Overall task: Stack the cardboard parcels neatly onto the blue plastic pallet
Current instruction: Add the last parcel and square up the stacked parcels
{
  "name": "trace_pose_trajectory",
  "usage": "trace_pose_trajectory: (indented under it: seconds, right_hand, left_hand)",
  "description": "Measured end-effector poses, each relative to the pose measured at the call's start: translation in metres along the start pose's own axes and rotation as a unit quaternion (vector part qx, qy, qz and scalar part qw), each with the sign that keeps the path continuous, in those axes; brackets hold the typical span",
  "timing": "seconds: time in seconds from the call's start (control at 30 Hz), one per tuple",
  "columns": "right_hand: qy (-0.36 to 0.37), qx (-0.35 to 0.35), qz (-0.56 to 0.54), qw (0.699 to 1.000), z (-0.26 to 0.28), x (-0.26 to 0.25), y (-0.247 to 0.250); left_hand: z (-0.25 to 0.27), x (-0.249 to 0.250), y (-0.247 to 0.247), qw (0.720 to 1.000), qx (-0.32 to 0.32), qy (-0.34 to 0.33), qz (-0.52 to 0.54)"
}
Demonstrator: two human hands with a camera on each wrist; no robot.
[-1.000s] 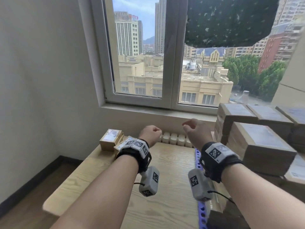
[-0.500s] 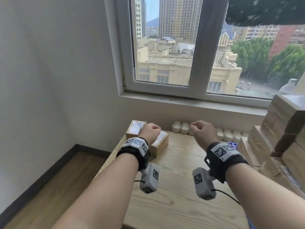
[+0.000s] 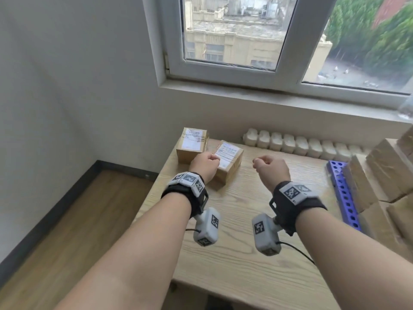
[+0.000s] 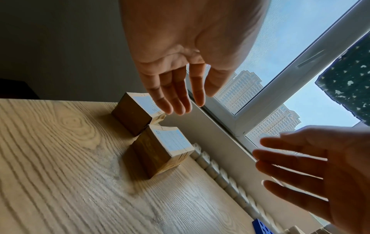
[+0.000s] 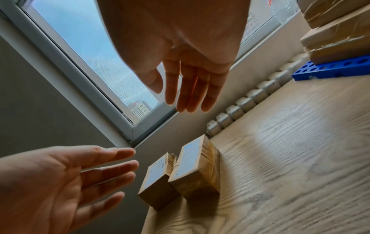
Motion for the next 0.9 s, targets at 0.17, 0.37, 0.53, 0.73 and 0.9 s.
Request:
trace_pose_trajectory:
  seconds: [0.17,0.37,0.53,0.73,0.9]
  right_hand:
    - [-0.039,-0.047,-0.003,0.998,-0.038,0.012,-0.036]
    - [-0.107,-0.105,-0.028,0.988,-0.088,0.029,-0.075]
    - [-0.156,-0.146,-0.029,0.977,-0.118,0.042,-0.095]
    - [-0.202,-0.171,-0.057,0.963,-0.134,0.055,-0.115]
    - [-0.214,-0.193,-0.072,0.955,-0.137,0.067,-0.121]
  left_hand:
    - [-0.039,-0.017,0.008,0.999,0.001,0.032,-0.004]
    - [-0.104,-0.031,0.008,0.996,-0.025,0.071,-0.056]
    - [-0.147,-0.033,-0.011,0.992,-0.062,0.085,-0.071]
    - [-0.167,-0.047,-0.041,0.985,-0.114,0.091,-0.088]
    - [-0.176,-0.063,-0.058,0.981,-0.127,0.110,-0.095]
Point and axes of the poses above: each hand's wrist, its own z-axis away from the middle knuckle, its own y-axis out of the back of the hand, x = y × z, the point moved 7 cm from there along -z, towards the middle knuckle, and after that the axes turned 3 degrees about -x, right-handed, at the moved point
